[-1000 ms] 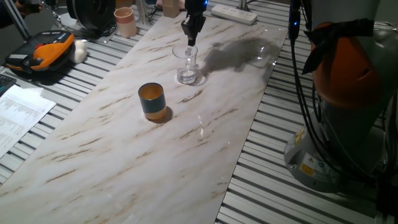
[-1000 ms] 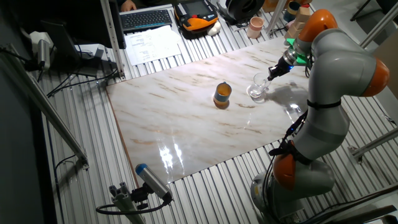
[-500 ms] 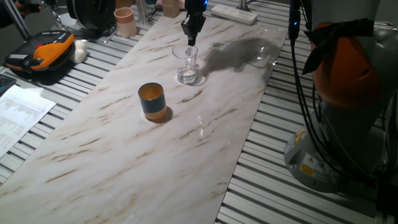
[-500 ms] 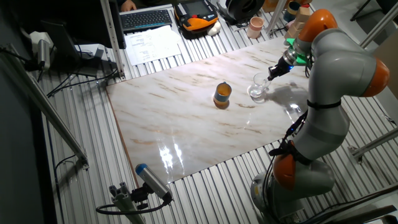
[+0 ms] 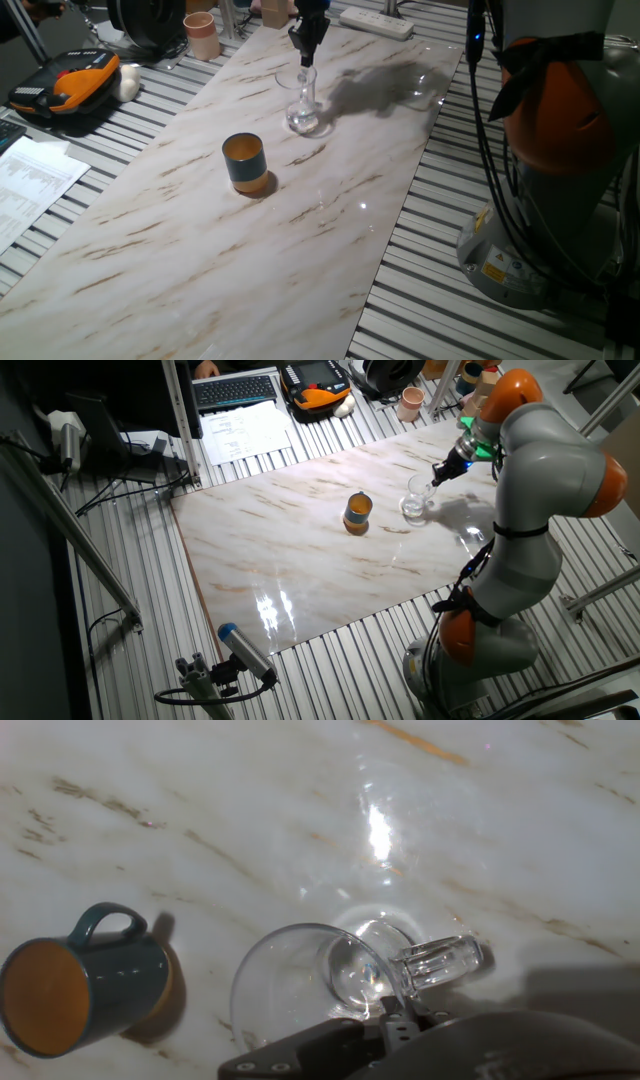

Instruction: Pour the water from one cup into another empty cup

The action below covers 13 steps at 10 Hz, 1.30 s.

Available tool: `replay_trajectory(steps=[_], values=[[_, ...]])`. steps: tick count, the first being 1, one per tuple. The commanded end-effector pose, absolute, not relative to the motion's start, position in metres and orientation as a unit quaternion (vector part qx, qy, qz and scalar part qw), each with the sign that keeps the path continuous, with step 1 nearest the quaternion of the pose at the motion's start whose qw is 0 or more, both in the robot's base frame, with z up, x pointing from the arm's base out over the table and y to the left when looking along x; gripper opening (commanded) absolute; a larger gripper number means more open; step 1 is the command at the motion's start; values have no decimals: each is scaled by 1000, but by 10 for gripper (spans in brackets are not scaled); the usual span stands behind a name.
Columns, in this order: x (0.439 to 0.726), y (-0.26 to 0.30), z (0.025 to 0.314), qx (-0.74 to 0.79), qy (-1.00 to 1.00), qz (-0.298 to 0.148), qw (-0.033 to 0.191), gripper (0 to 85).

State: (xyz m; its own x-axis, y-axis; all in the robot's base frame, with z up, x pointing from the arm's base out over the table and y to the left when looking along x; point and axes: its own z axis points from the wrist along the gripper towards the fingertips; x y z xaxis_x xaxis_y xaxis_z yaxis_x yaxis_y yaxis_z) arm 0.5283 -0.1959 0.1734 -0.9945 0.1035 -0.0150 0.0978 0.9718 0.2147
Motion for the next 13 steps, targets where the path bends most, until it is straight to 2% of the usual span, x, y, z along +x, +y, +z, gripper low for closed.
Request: replay_trajectory(steps=[1,5,13], values=[[529,-194,176,50,993,101,13,0],[532,-174,199,56,996,74,4,0],[532,-143,220,52,998,36,1,0]])
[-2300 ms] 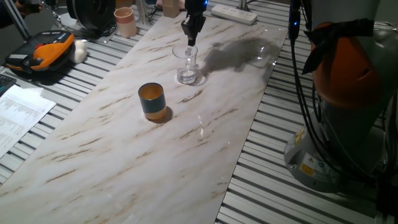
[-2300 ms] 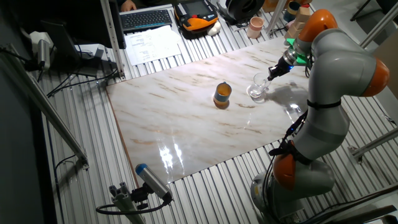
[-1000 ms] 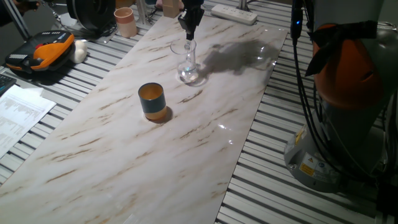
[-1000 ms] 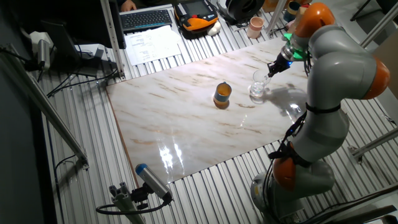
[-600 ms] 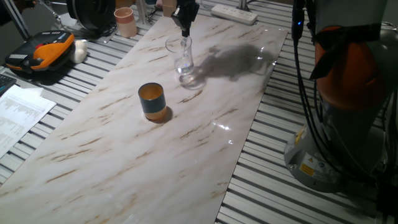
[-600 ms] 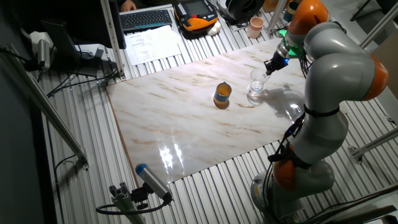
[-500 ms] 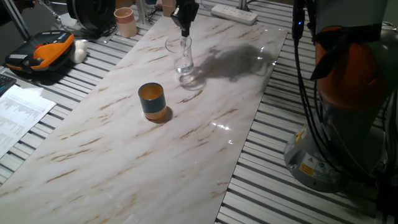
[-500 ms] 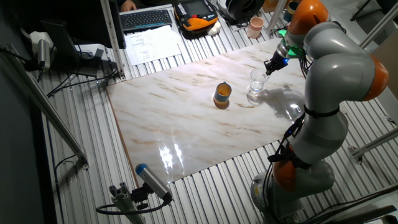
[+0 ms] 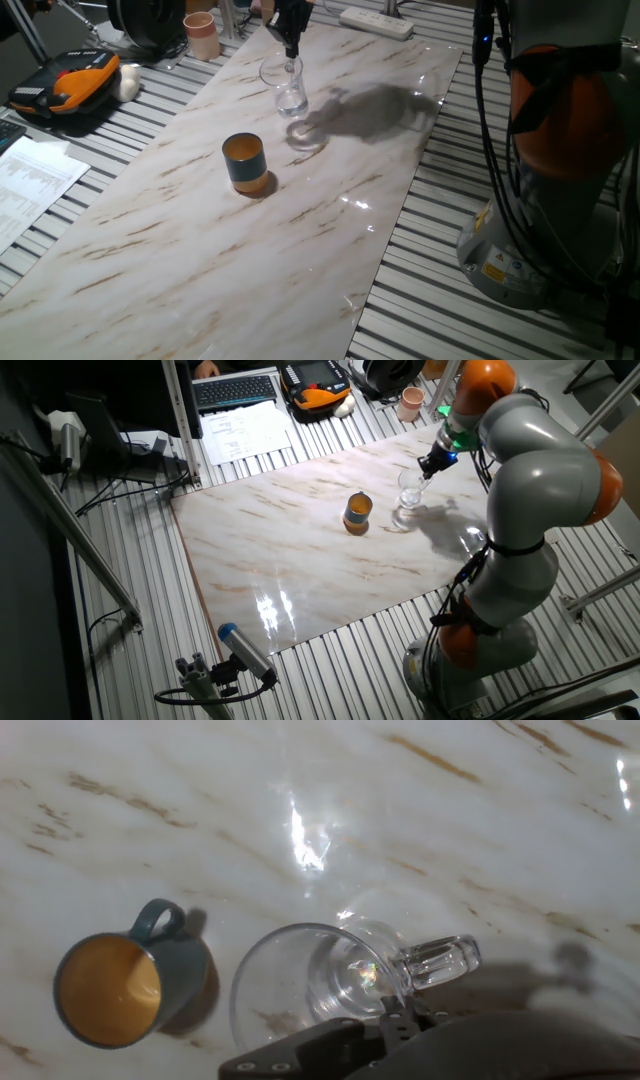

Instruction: Pour the water from one cup into another empty cup

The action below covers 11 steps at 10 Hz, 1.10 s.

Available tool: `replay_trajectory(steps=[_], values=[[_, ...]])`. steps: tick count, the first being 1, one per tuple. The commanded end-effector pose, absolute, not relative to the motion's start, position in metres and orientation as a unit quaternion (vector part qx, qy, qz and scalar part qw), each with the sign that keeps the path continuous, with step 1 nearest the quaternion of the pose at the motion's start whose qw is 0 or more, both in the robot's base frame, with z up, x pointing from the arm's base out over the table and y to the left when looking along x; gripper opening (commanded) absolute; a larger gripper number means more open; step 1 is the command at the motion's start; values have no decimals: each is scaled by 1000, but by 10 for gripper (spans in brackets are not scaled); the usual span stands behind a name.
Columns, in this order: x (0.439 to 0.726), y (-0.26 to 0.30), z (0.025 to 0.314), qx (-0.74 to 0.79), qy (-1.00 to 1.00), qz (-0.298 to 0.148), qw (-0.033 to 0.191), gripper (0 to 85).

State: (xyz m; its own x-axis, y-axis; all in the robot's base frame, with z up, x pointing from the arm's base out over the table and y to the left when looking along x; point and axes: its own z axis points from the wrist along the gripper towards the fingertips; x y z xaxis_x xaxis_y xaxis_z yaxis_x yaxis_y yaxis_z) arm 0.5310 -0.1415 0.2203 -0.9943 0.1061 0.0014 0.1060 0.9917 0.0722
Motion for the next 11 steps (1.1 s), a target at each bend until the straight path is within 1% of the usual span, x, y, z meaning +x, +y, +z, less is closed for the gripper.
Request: replay_trajectory(steps=[1,3,5,8,11], values=[[529,-137,221,56,998,35,3,0],[525,-127,218,57,998,32,7,0],[522,-120,224,59,998,18,8,0],[522,-118,224,56,998,-1,12,0],[520,-115,223,62,998,0,15,0]])
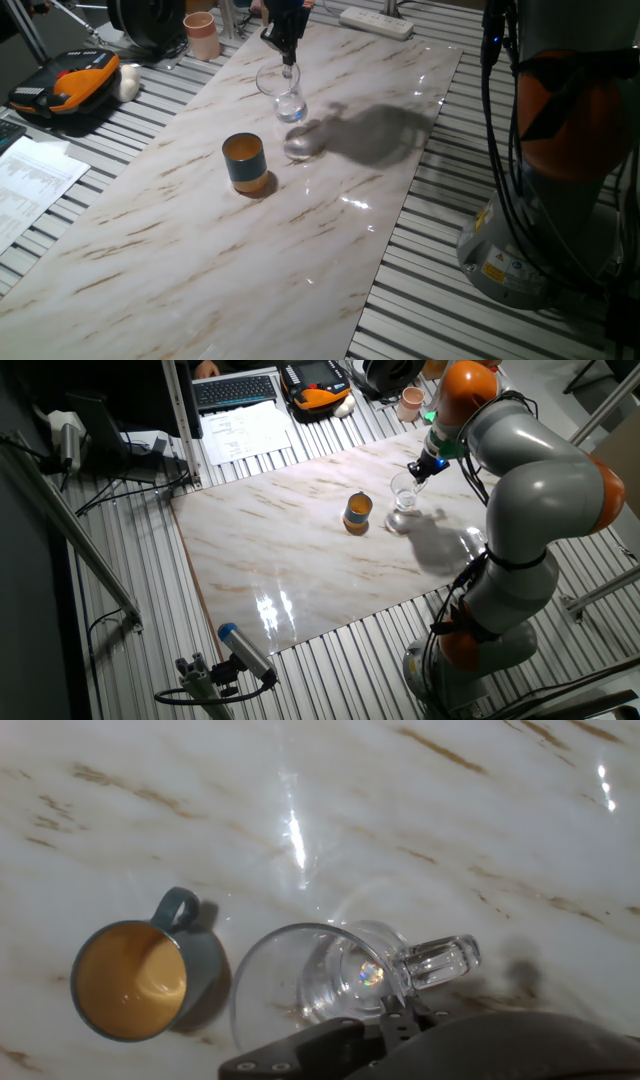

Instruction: Pour the water from one cup into another empty cup

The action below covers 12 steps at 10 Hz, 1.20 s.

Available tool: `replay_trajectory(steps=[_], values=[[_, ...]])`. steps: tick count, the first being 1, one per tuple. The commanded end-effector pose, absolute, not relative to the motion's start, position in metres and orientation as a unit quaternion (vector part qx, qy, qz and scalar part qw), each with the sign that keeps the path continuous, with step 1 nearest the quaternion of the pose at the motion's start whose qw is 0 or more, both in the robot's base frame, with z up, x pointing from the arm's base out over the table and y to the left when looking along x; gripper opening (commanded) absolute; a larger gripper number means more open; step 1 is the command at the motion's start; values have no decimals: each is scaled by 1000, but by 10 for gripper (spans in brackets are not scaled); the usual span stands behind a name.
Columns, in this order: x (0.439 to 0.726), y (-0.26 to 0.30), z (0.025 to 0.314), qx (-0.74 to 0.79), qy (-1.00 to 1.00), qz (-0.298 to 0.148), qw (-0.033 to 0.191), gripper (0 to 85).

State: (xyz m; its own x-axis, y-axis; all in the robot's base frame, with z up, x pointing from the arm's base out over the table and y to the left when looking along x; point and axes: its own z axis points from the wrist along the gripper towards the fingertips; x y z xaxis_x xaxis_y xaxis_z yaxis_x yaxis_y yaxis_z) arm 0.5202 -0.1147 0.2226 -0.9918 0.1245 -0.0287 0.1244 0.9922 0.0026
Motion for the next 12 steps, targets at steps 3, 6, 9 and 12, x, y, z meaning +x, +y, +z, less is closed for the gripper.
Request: replay_trajectory(steps=[3,6,9,12], values=[[517,-108,220,69,997,5,17,0],[512,-102,220,72,997,7,17,0],[508,-97,219,72,997,6,16,0],[500,-87,217,79,997,6,17,0]])
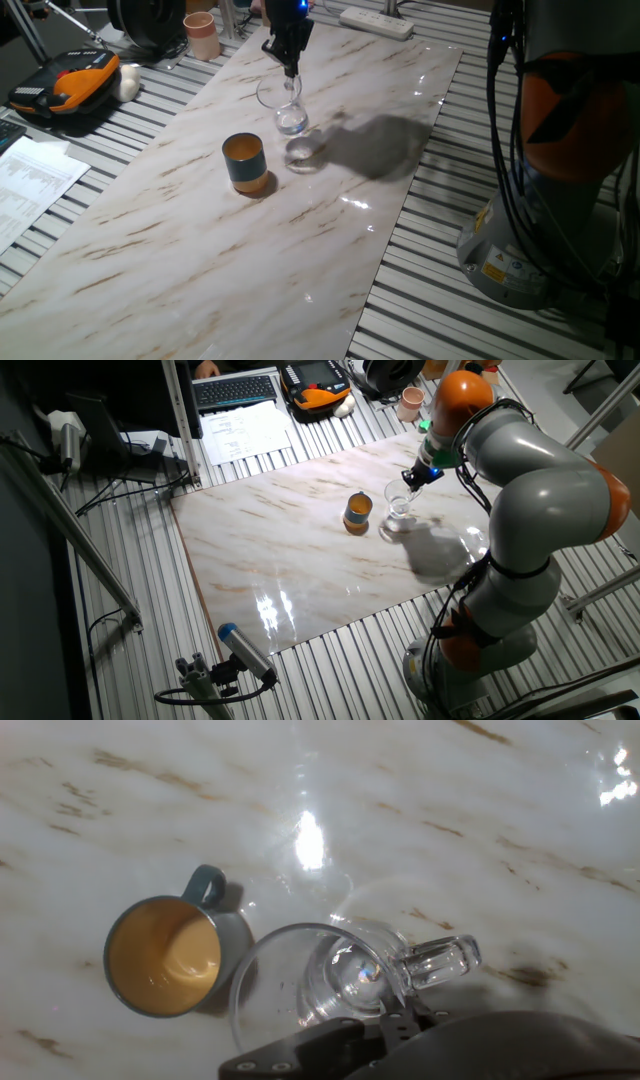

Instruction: Pour the water from one cup into another empty cup

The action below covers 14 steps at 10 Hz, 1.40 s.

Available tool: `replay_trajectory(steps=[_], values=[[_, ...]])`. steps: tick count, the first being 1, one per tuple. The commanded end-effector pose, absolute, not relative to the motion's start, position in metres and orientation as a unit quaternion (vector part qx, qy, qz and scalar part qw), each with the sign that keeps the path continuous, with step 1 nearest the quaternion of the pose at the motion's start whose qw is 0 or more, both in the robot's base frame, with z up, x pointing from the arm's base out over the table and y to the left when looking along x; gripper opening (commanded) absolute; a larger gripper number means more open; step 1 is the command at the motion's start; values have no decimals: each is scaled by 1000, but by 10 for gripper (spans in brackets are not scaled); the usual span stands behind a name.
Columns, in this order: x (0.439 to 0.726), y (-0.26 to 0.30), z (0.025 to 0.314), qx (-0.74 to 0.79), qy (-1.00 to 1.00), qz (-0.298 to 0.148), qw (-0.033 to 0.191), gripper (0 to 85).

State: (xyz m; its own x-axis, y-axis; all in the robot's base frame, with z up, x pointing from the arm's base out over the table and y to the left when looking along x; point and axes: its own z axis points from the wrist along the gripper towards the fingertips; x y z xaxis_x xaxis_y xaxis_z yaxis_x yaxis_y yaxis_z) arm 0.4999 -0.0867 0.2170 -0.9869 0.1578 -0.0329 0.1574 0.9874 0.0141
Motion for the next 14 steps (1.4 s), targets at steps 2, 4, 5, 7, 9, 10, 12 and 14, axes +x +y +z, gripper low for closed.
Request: replay_trajectory(steps=[2,4,5,7,9,10,12,14], values=[[498,-85,217,79,997,6,18,0],[498,-84,216,77,997,5,18,0],[497,-84,216,77,997,5,18,0],[498,-84,216,78,997,7,18,0],[498,-84,216,79,997,7,18,0],[498,-84,216,79,997,6,18,0],[498,-84,216,76,997,4,18,0],[498,-84,216,74,997,4,16,0]])
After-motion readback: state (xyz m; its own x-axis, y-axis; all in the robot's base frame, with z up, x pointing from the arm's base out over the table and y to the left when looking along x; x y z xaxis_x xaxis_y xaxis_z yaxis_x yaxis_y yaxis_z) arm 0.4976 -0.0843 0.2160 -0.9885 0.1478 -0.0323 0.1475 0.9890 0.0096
